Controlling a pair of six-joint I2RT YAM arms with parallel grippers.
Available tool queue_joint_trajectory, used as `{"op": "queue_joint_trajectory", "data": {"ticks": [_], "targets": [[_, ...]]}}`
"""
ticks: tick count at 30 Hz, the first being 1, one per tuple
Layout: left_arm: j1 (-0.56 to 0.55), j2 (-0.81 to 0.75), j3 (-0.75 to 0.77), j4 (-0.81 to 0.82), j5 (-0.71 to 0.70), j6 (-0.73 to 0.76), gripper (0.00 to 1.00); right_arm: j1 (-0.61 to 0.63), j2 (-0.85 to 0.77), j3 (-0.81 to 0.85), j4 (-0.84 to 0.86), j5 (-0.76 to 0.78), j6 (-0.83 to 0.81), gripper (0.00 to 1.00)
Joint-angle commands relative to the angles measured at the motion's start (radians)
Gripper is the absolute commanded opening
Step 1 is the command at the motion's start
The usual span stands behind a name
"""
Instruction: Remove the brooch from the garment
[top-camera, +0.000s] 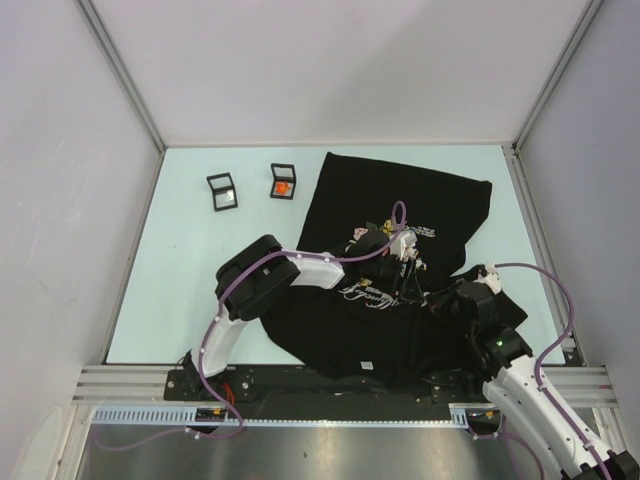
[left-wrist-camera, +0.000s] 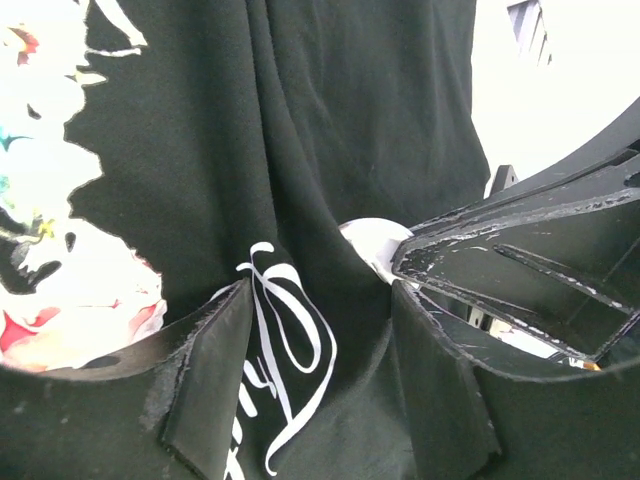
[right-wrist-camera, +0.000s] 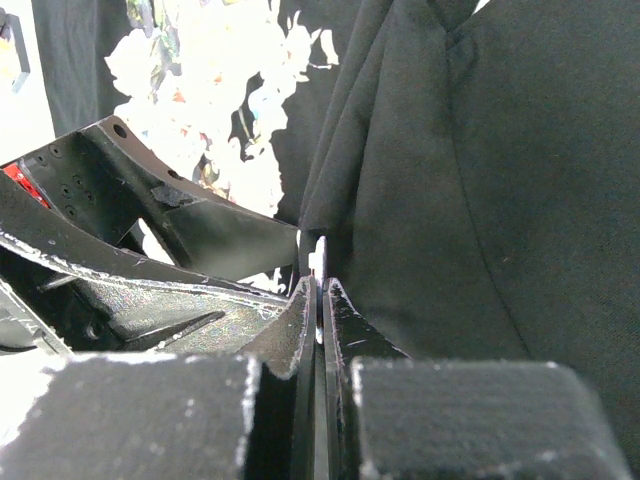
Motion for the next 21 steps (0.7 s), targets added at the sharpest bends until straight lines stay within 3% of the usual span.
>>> {"op": "queue_joint_trajectory", "data": {"ticks": [1, 7, 16, 21], "targets": [[0.005, 0.036, 0.021, -0.061, -0.019, -0.014, 0.61, 0.009, -0.005, 0.005, 0.061, -0.002, -0.014, 0.00], [0.015, 0.036, 0.018, -0.038, -0.016, -0.069, 0.67, 0.020, -0.007, 0.005, 0.047, 0.009, -0.018, 0.00], [0.028, 0.053, 0.006, -0.015, -0.019, -0.127, 0.60, 0.029, -0.015, 0.001, 0.051, 0.010, -0.014, 0.00], [0.037, 0.064, -0.014, 0.051, 0.012, -0.193, 0.62, 0.037, 0.002, 0.002, 0.056, 0.009, -0.020, 0.00]]}}
